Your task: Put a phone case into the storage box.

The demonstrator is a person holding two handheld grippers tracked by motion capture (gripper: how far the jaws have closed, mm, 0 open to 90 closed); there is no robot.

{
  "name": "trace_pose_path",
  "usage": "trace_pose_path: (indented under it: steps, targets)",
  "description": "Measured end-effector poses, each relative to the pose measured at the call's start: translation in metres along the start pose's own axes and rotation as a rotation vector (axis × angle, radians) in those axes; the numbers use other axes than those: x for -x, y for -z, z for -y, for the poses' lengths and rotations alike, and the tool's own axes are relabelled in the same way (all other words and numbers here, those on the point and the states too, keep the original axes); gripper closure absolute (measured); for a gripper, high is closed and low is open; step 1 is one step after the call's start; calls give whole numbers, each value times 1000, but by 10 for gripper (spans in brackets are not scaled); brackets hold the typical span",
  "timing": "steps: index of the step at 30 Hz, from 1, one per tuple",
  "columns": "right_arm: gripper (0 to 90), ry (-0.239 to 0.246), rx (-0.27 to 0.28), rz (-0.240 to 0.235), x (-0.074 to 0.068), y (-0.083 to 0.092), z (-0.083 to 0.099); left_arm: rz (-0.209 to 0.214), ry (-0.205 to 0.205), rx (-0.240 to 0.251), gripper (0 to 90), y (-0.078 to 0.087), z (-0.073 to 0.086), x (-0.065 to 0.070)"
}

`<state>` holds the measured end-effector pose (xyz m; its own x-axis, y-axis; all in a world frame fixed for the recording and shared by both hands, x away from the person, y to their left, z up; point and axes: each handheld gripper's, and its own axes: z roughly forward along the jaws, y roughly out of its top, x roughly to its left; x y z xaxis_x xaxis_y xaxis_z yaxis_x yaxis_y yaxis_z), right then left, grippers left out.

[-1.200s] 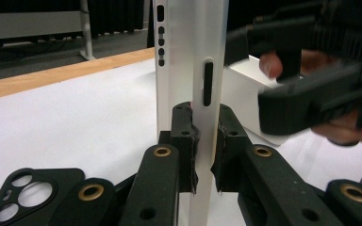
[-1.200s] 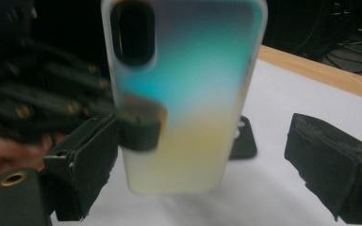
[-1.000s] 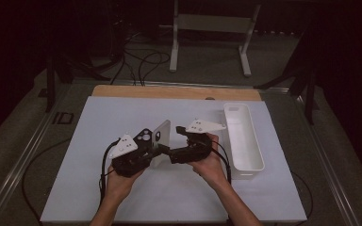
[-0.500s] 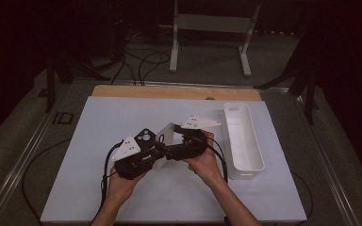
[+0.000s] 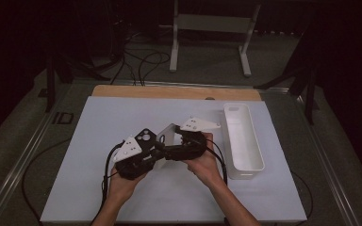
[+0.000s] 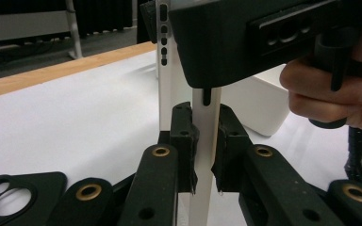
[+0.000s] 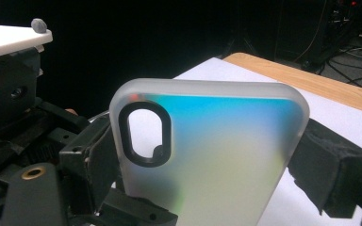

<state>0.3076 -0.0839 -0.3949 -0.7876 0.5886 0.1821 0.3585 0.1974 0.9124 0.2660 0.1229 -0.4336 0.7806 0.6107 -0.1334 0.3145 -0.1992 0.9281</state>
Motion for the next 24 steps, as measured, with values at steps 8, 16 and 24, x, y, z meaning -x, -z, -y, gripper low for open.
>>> trace_pose_path:
  steps: [8, 16, 24]
  targets:
    - [167, -12, 4, 20, 3, 0, 2, -37, -16, 3, 497, 3, 0, 0]
    - [167, -17, 13, 39, 6, 4, 0, -58, -35, 4, 413, 6, 3, -2]
    - [167, -11, 14, 58, 11, 9, -2, -91, -43, 15, 392, 15, 4, -9]
